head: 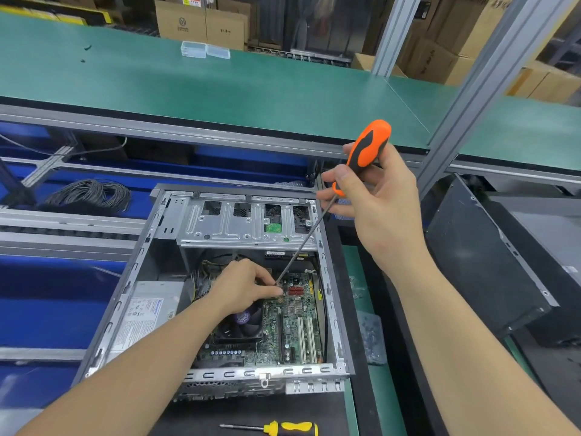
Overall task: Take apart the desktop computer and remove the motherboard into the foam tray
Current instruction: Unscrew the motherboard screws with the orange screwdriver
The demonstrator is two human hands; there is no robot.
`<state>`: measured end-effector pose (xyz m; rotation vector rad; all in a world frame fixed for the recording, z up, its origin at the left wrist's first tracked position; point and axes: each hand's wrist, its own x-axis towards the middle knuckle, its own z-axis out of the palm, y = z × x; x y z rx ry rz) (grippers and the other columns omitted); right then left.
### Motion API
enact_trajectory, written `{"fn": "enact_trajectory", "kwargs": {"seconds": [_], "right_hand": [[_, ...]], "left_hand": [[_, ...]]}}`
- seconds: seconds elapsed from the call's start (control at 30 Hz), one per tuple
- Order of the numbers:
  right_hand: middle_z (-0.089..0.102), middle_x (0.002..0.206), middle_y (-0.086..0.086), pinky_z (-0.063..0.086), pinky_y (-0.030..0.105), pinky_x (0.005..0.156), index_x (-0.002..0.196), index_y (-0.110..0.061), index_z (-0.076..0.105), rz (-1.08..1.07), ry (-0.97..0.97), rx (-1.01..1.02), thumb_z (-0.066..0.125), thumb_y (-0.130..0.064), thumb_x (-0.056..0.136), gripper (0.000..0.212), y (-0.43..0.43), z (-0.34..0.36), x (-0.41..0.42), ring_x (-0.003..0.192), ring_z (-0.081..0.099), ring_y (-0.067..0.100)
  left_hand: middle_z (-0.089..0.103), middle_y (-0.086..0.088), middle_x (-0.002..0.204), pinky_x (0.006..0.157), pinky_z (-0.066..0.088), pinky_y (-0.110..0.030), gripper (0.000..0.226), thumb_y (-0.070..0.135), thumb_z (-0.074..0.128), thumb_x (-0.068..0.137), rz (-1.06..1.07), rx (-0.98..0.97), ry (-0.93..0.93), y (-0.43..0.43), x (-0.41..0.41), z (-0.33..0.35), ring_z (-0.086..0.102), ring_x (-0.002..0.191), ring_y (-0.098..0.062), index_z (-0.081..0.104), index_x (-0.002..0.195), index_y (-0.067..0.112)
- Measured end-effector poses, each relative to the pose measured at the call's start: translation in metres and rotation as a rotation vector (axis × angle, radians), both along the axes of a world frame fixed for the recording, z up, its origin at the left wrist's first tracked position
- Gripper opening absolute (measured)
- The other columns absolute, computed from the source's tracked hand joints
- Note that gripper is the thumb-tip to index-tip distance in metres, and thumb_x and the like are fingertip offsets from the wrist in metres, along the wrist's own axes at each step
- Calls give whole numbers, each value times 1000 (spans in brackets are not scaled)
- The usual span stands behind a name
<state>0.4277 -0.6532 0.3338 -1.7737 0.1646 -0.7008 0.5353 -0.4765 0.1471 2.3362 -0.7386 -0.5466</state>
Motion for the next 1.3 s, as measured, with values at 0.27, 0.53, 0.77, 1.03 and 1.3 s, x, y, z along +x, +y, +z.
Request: {"fn": "enact_trajectory", "kwargs": {"seconds": [0.27,0.53,0.77,1.03,1.3], "right_hand": [[72,91,13,63,53,76,107,-12,55,-64,34,-219,66,-21,100,16,-4,-6,-4,77,78,21],[60,81,-5,62,52,71,102,-28,52,-85,55,-379,65,-33,97,14,1,-34,0,74,72,16],[63,82,-2,60,53,70,100,-25,50,-107,62,-425,64,-34,98,17,4,-47,0,72,72,18],[66,86,-9,60,50,69,102,-29,51,-158,70,-443,66,-31,99,15,5,-53,-2,76,74,15],[69,84,-5,58,47,72,100,-31,51,-184,89,-437,68,-32,98,17,6,-62,-1,77,73,16]], "left_hand": [[68,-4,72,48,29,-25,24,12,49,95,275,-296,489,0,6,6,43,44,-13,65,78,7],[37,0,57,36,17,-21,17,5,40,85,308,-698,1159,3,9,22,20,41,-10,50,73,10],[53,-6,74,37,20,-17,25,-3,40,100,233,-985,1471,-28,-11,43,23,38,-4,55,120,1],[59,-8,80,42,35,-19,27,-8,41,72,285,-1295,1929,-29,-14,34,38,45,-11,59,87,5],[27,7,54,43,17,-22,17,30,66,97,47,-701,617,-43,-10,27,17,46,-15,78,109,28]]}}
